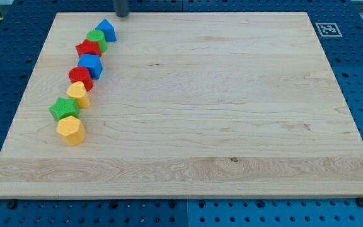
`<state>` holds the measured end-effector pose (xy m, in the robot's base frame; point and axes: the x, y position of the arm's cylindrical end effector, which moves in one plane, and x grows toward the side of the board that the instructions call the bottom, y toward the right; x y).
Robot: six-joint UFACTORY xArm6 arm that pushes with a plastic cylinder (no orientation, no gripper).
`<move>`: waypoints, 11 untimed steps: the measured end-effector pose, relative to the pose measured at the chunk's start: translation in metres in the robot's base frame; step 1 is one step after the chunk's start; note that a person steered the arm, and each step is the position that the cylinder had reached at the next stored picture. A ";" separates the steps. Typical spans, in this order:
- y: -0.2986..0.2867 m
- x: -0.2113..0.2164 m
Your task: Push blue triangle towards top right
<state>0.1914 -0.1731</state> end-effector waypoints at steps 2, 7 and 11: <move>-0.073 0.021; -0.017 0.096; 0.062 0.069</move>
<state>0.2599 -0.1109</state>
